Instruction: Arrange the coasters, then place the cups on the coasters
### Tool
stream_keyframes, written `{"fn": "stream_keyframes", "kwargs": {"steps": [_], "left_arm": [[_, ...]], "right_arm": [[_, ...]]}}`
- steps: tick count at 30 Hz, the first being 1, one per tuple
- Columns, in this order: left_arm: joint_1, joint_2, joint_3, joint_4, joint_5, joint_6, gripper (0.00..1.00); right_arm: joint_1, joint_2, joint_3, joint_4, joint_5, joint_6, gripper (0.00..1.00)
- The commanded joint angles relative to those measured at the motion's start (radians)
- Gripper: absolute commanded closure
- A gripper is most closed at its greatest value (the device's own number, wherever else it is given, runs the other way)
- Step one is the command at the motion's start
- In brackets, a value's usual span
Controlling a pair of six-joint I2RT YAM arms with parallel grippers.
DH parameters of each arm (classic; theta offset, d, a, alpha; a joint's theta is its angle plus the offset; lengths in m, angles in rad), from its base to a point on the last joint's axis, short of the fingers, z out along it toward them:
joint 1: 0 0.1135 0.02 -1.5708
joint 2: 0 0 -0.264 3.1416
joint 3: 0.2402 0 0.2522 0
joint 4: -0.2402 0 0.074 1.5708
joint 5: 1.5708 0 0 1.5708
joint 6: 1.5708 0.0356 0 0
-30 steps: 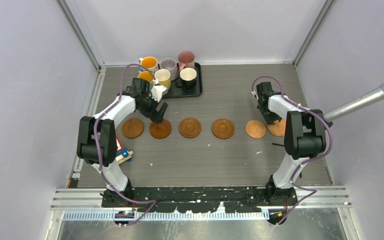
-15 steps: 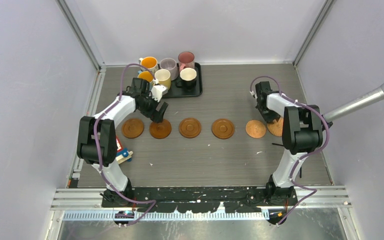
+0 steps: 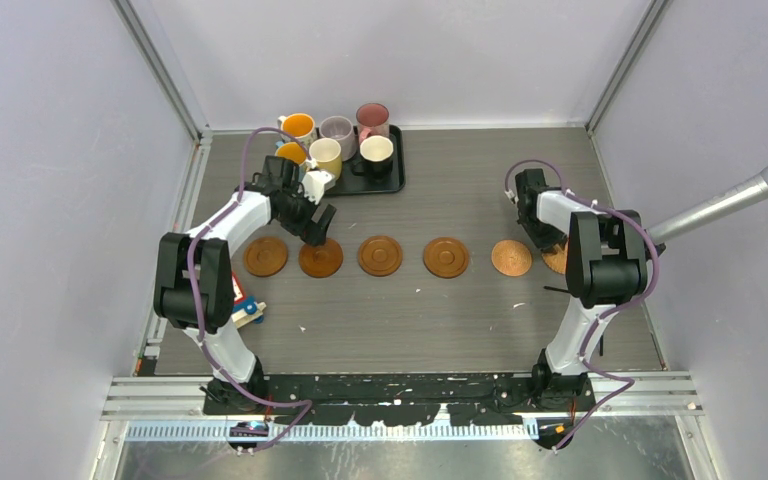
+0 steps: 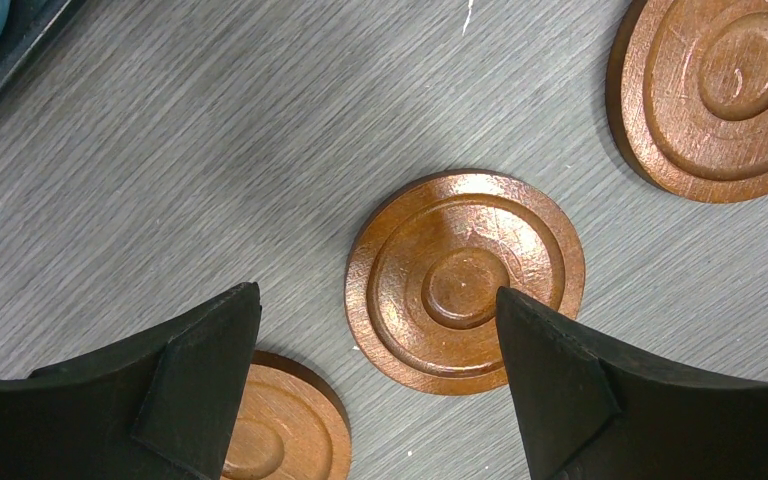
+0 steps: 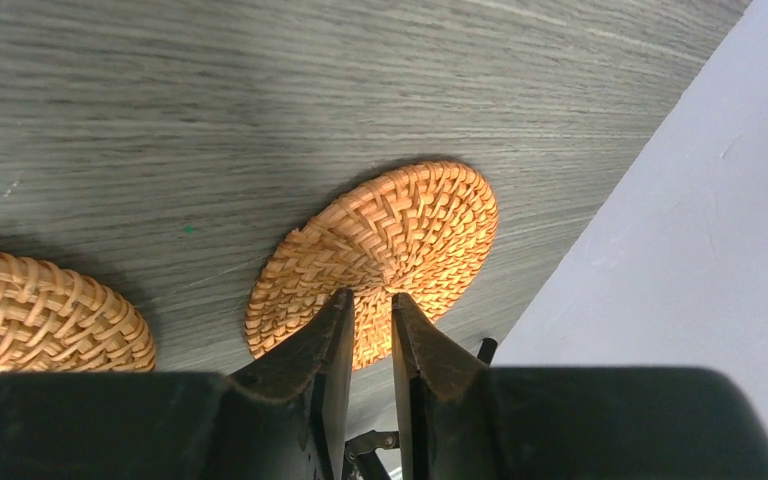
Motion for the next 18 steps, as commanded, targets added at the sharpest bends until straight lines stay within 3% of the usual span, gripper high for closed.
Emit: {"fn": "stream_keyframes", "kwargs": {"steps": [1, 11, 18], "left_arm": [[0.009, -0.045, 0.001, 0.026, 0.016, 0.016, 0.11], [0.009, -0.044, 0.013, 0.026, 0.025, 0.007, 0.1], [0.009, -0.072, 0.035, 0.024, 0.027, -0.025, 0.09]], "right_arm": [[-0.004, -0.022, -0.033, -0.005, 0.003, -0.016, 0.74], [-0.002, -0.092, 0.058, -0.039, -0.013, 0.009, 0.68], [0.072, -0.117, 0.12, -0.076, -0.066, 0.057, 0.62]]}}
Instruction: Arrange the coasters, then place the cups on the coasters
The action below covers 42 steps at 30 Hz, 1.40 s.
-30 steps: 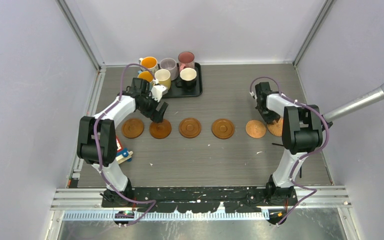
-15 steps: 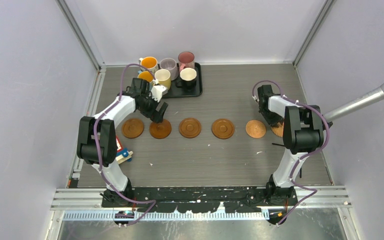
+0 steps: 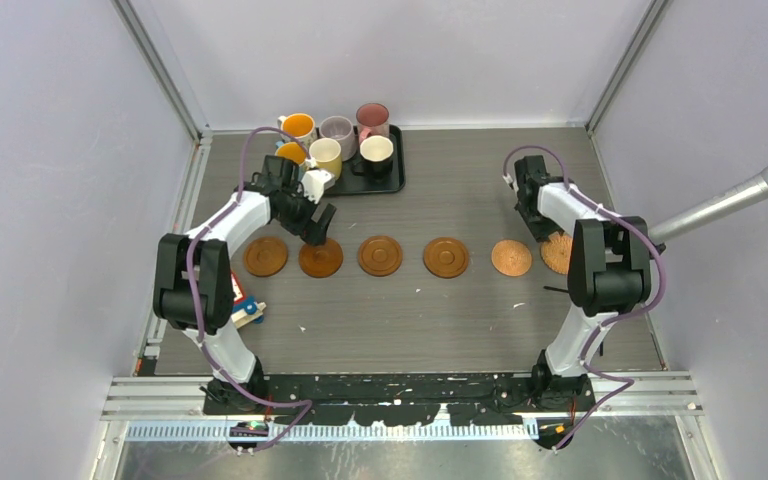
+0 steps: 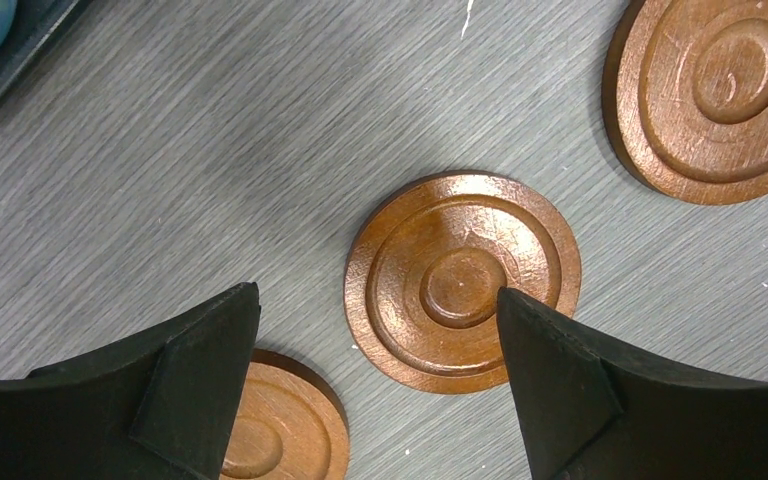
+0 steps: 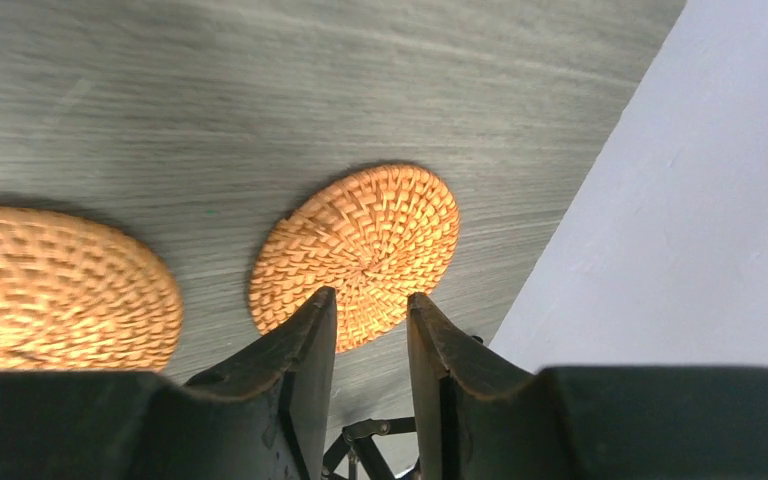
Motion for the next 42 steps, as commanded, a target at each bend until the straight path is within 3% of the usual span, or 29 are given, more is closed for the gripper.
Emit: {"fn": "stream_keyframes", "kwargs": {"steps": [1, 9, 13, 17, 27, 32, 37, 42], "left_arm": [[0.009, -0.077, 0.046, 0.021, 0.023, -0.037, 0.09], [0.084, -0.128, 0.176, 0.034, -0.007, -0.211, 0.04], [0.126, -0.095, 0.244, 0.018, -0.044, -0.218, 0.02], [0.167, -0.001, 0.354, -0.032, -0.039, -0.159, 0.02], [0.304, 0.273, 0.717, -0.193, 0.13, -0.159, 0.13], [0.276, 0.259, 0.71, -0.206, 0.203, -0.14, 0.19], [0.183, 0.153, 0.574, -0.093, 0.164, -0.152, 0.21], [0.029, 0.225, 0.627, -0.081, 0.097, -0.155, 0.23]], "right_arm": [[0.068, -0.068, 0.081, -0.028, -0.058, 0.054, 0.61], [0.171, -0.072, 0.26, -0.065, -0.217, 0.15, 0.45], [0.185, -0.076, 0.338, -0.072, -0.314, 0.2, 0.37], [0.191, -0.089, 0.394, -0.083, -0.4, 0.225, 0.29], [0.193, -0.166, 0.412, -0.056, -0.584, 0.269, 0.25], [0.192, -0.167, 0.404, -0.063, -0.586, 0.286, 0.25], [0.193, -0.171, 0.398, -0.064, -0.575, 0.295, 0.25], [0.193, -0.165, 0.425, -0.096, -0.58, 0.314, 0.24]]}}
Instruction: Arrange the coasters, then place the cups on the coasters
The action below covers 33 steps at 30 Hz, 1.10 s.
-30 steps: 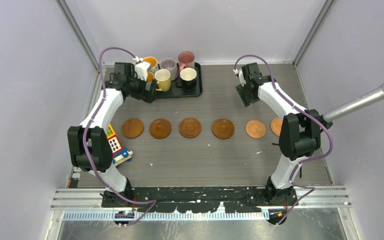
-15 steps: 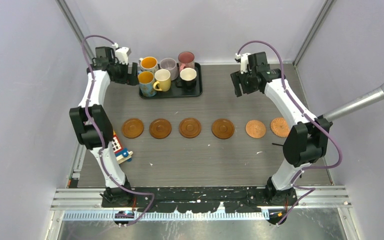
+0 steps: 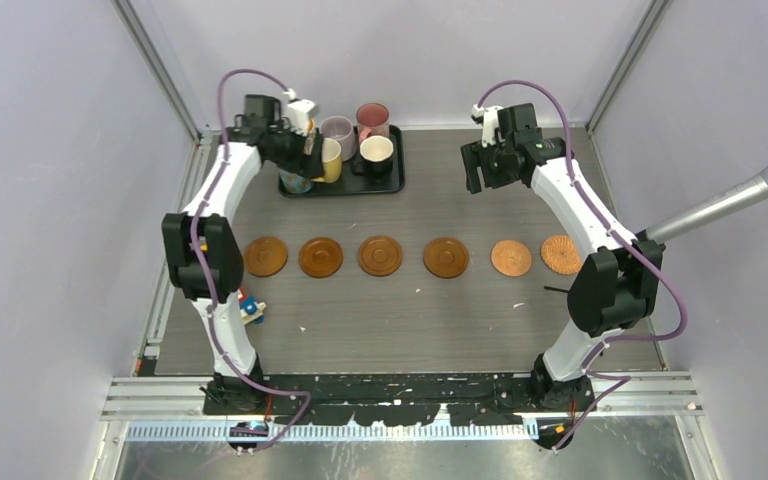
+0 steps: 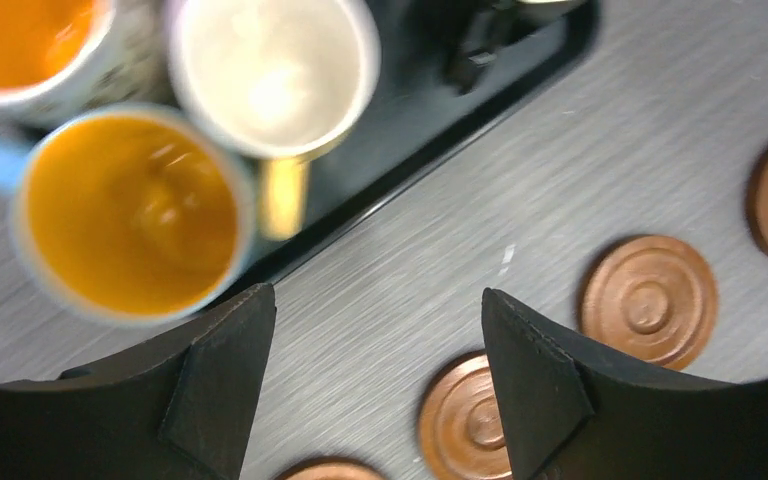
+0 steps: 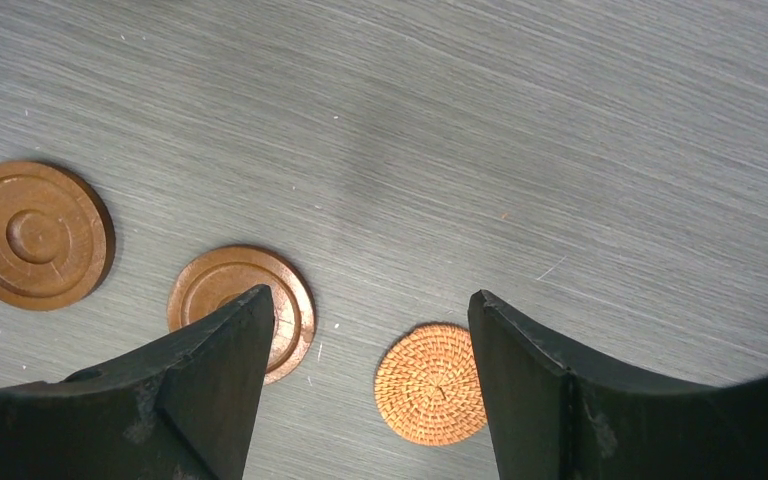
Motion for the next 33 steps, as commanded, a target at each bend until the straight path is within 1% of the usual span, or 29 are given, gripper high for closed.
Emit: {"fn": "stream_keyframes", "kwargs": {"steps": [1, 3, 5, 6, 14, 24, 31, 33], "left_arm": [[-0.111, 0.024, 0.071, 0.049, -0.041, -0.001, 0.23], [-0.142, 0.075, 0.126, 0.031, -0.064, 0.007, 0.24], [-0.165, 0.121, 0.174, 0.02, -0.094, 0.015, 0.24], [-0.174, 0.143, 0.194, 0.019, -0.099, 0.016, 0.24], [-0.231, 0.26, 0.295, 0.017, -0.135, 0.041, 0.27], [-0.255, 0.33, 0.333, 0.04, -0.154, 0.05, 0.35], [-0.285, 0.364, 0.354, 0.064, -0.146, 0.034, 0.46], [-0.293, 0.37, 0.353, 0.073, -0.145, 0.032, 0.47]], "right_arm": [[0.004, -0.039, 0.059, -0.017, -0.015, 0.038, 0.24], [0.004, -0.042, 0.068, -0.022, -0.01, 0.058, 0.23], [0.005, -0.044, 0.075, -0.034, 0.003, 0.074, 0.18], [0.004, -0.049, 0.077, -0.038, 0.008, 0.08, 0.17], [0.005, -0.081, 0.065, -0.051, 0.0, 0.089, 0.16], [0.003, -0.106, 0.071, -0.057, 0.021, 0.109, 0.16], [0.003, -0.123, 0.073, -0.063, 0.028, 0.117, 0.16], [0.002, -0.13, 0.084, -0.074, 0.021, 0.122, 0.16]]}}
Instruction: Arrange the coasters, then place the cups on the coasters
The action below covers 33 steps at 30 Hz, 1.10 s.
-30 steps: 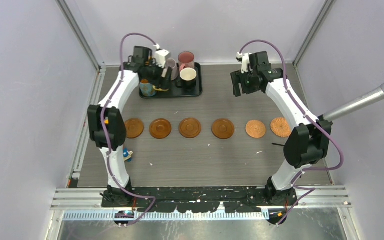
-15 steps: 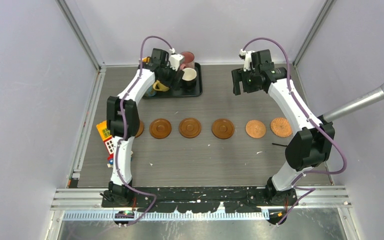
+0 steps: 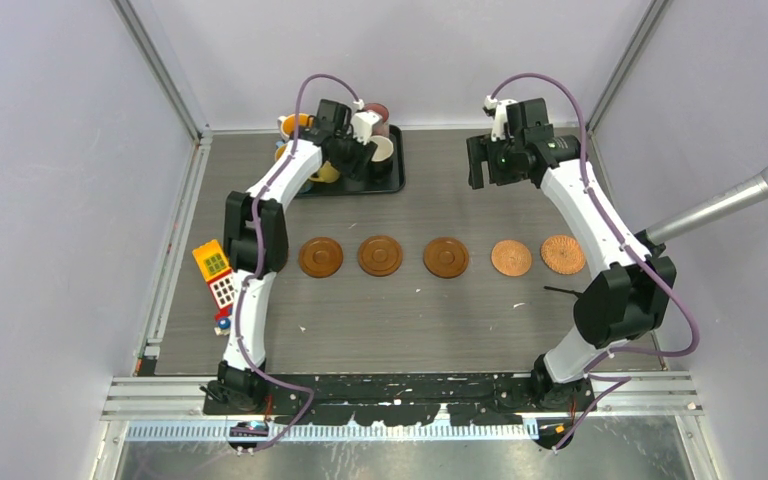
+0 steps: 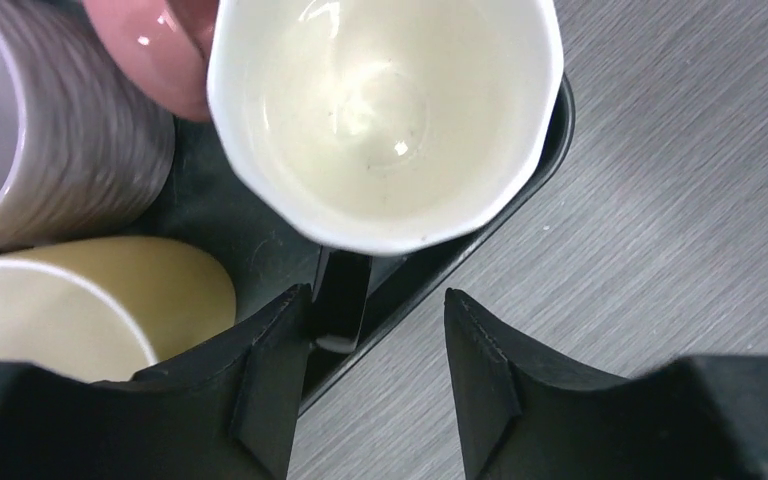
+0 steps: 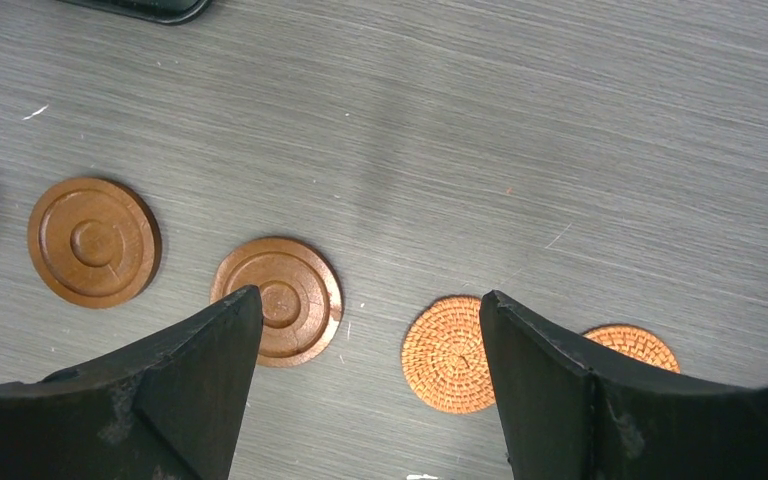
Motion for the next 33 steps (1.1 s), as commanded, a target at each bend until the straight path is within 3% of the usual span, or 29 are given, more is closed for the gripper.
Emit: {"fn": "stream_keyframes", "kwargs": {"steps": [1, 15, 22, 27, 33], "left_arm": [[-0.023, 0.018, 0.036, 0.056, 0.001, -0.01, 0.48], [-0.035, 0.001, -0.029, 0.148, -0.014, -0.086, 0.68], [-0.038, -0.068, -0.101, 0.218, -0.025, -0.148, 1.0], [-0.044, -0.132, -0.12, 0.247, -0.002, -0.18, 1.0], [-0.105, -0.224, -0.117, 0.248, -0.034, -0.233, 1.0]], "right_arm": [[0.002, -0.066, 0.057, -0.008, 0.0, 0.021, 0.16], [0.003, -0.126, 0.104, -0.046, -0.051, 0.03, 0.16], [0.002, -0.122, 0.222, -0.146, -0.11, 0.05, 0.16], [0.002, -0.143, 0.284, -0.185, -0.219, 0.097, 0.16], [0.003, -0.224, 0.296, -0.186, -0.215, 0.105, 0.15]]}}
